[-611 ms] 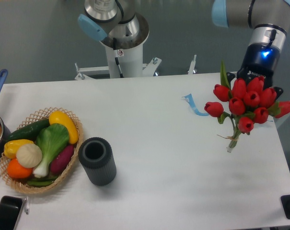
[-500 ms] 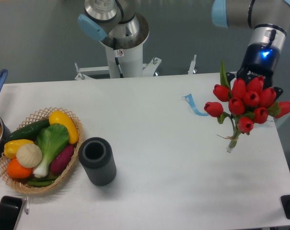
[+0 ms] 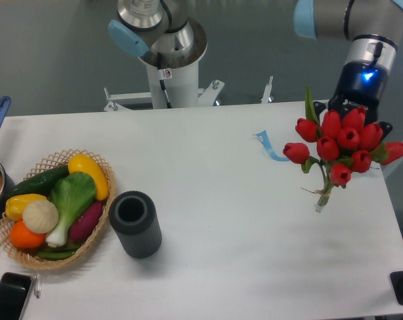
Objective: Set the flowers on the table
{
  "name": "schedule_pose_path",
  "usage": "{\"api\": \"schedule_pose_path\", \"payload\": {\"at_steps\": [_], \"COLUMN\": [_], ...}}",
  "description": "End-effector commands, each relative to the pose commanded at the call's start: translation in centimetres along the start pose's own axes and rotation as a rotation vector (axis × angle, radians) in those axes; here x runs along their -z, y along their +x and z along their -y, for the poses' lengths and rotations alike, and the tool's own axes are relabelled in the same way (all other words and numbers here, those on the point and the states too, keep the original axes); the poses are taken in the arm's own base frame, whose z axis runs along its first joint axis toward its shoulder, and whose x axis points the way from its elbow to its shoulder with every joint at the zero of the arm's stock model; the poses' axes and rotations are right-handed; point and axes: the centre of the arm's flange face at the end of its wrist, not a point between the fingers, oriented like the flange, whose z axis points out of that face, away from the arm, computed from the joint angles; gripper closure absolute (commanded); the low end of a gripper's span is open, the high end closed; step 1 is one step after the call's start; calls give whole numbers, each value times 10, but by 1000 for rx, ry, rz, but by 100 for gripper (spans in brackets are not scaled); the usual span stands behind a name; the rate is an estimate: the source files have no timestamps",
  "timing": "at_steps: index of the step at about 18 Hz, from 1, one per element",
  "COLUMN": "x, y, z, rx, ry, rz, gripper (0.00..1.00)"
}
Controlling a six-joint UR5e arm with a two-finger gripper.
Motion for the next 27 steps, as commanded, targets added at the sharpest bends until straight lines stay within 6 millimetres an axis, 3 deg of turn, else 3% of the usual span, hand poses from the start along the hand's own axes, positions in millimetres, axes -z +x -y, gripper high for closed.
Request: {"api": "schedule_pose_path", "payload": {"at_steps": [7, 11, 17, 22, 27], "x": [2, -5, -58, -123, -168], "y": [-1, 21, 54, 68, 65], "z": [-2, 16, 23, -5, -51], "rx": [-65, -129, -236, -358, -402], "ry": [-126, -299, -560, -768, -915], "rz": [63, 130, 163, 105, 48], "gripper": [56, 56, 57, 57, 58]}}
